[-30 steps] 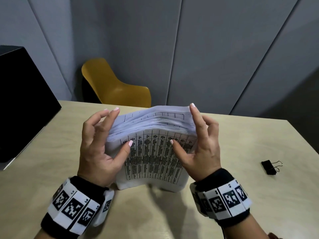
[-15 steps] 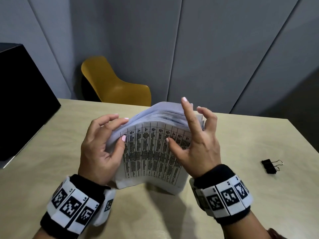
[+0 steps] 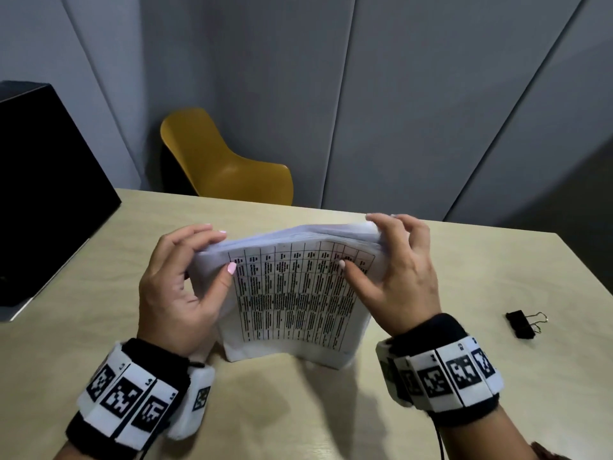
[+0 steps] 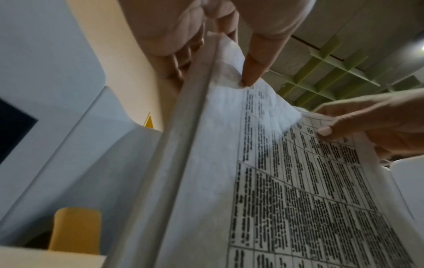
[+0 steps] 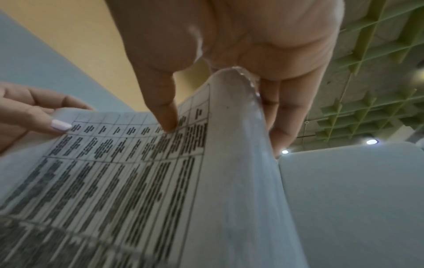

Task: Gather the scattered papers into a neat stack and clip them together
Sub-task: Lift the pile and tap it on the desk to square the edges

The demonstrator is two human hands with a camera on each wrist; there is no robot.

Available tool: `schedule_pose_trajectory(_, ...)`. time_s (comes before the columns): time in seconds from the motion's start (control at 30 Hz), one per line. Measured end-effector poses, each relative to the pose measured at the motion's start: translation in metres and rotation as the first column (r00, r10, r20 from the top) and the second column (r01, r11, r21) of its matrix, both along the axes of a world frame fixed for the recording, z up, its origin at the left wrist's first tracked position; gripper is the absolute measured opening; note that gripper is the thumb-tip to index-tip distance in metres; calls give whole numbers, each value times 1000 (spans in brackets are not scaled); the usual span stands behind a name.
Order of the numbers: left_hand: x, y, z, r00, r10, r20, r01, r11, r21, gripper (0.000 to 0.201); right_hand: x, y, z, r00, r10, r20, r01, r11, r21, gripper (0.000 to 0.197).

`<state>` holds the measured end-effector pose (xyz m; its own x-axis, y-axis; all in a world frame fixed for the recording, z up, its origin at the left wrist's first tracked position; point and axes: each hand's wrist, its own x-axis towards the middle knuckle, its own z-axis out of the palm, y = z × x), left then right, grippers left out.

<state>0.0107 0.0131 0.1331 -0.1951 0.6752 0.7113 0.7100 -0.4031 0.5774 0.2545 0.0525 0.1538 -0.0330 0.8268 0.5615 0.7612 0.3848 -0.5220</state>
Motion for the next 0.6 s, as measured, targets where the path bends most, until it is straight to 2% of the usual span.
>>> schedule_pose_trajectory(0.07, 0, 1, -3, 999, 10, 30, -10, 1000, -11, 42, -1, -1, -10, 995, 68, -80, -61, 995, 85, 71)
schedule_pose_trajectory(0.13, 3, 2, -3, 1000, -7, -27, 7, 1000, 0, 49, -4, -1, -16, 991, 104, -82, -91, 985, 146, 77)
schedule_pose_trajectory(0.2, 4, 3, -3, 996, -32, -78, 33, 999, 16, 44, -5, 1, -20, 992, 108, -70, -94, 980, 178, 65)
schedule_pose_trajectory(0.23, 4, 4, -3, 998, -43, -49, 44, 999, 22, 42, -3, 3, -22, 987, 115, -109, -93, 976, 195, 57)
schedule_pose_trajectory(0.3, 4, 6, -2, 984, -111, 143, 109, 994, 17, 51, 3, 5, -26, 953, 145, -267, -99, 979, 176, 54)
schedule_pose_trajectory(0.37, -1, 8, -4, 898, -223, 378, 232, 972, 22, 68, 9, 6, -29, 865, 215, -453, -177, 976, 126, 68)
schedule_pose_trajectory(0.4, -3, 10, -6, 850, -257, 460, 289, 957, 0, 76, 11, 7, -30, 789, 258, -557, -242, 965, 103, 76)
schedule_pose_trajectory(0.47, -10, 15, -15, 768, -271, 581, 423, 895, -143, 88, 13, 12, -39, 612, 259, -747, -370, 929, 19, 90)
schedule_pose_trajectory(0.5, -9, 17, -20, 727, -245, 642, 482, 847, -223, 84, 13, 15, -45, 592, 212, -778, -414, 908, -68, 90)
schedule_pose_trajectory(0.53, -7, 18, -25, 723, -220, 655, 508, 811, -289, 74, 11, 16, -49, 626, 170, -762, -445, 879, -169, 81)
schedule_pose_trajectory(0.57, 0, 19, -29, 734, -211, 645, 504, 806, -310, 58, 7, 17, -53, 679, 143, -720, -445, 860, -249, 62)
schedule_pose_trajectory(0.6, 7, 22, -31, 758, -188, 625, 457, 836, -304, 38, 3, 18, -55, 721, 141, -679, -426, 862, -274, 40)
